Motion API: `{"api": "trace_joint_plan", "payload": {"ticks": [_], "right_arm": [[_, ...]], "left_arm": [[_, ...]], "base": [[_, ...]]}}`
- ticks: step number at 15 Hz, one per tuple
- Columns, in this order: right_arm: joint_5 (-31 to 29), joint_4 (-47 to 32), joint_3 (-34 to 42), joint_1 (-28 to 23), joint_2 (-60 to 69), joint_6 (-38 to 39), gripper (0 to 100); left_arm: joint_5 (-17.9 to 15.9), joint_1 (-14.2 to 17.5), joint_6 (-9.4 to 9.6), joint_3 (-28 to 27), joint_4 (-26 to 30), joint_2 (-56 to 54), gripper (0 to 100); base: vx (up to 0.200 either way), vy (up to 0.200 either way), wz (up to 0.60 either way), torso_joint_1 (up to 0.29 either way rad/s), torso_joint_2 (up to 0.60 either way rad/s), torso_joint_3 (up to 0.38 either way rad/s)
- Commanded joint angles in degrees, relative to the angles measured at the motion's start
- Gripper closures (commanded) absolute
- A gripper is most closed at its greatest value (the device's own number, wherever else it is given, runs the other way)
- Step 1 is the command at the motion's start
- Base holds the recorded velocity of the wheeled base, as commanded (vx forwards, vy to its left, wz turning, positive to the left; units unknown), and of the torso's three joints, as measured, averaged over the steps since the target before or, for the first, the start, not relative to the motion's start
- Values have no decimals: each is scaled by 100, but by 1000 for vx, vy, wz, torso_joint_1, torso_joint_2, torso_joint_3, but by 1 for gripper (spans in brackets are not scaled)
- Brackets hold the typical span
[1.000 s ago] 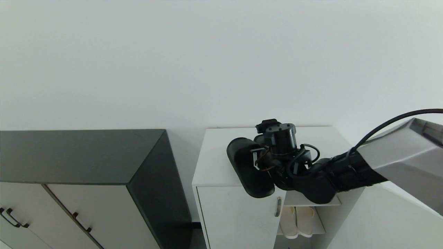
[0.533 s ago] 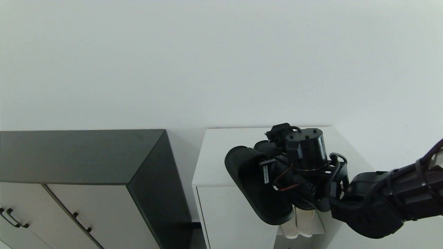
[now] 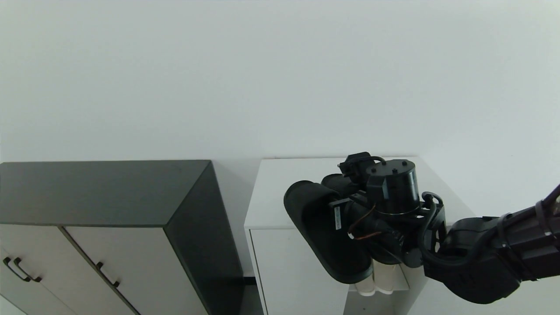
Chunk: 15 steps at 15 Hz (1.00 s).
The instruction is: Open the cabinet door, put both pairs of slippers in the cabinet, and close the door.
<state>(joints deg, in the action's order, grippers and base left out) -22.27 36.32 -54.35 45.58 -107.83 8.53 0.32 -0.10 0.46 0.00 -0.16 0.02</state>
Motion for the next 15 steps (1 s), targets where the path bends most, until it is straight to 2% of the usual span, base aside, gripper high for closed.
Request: {"api": "trace_joint_plan", "payload": {"ticks": [1,8,15], "right_arm": [[-5,7,-6,3,-54,-1,100],[-14,7,3,3,-81,-1,100],[-32,183,-6,3,-221,-10,100]], "left_arm": [[3,1,-2,0,-2,-2,100],[12,1,-2,0,-2,6,100],[12,1,-11,0,-2,-2,100]], "base": [[-200,0,0,-12,2,2],[-200,0,0,-1,0,1],[0,0,0,0,0,0]]}}
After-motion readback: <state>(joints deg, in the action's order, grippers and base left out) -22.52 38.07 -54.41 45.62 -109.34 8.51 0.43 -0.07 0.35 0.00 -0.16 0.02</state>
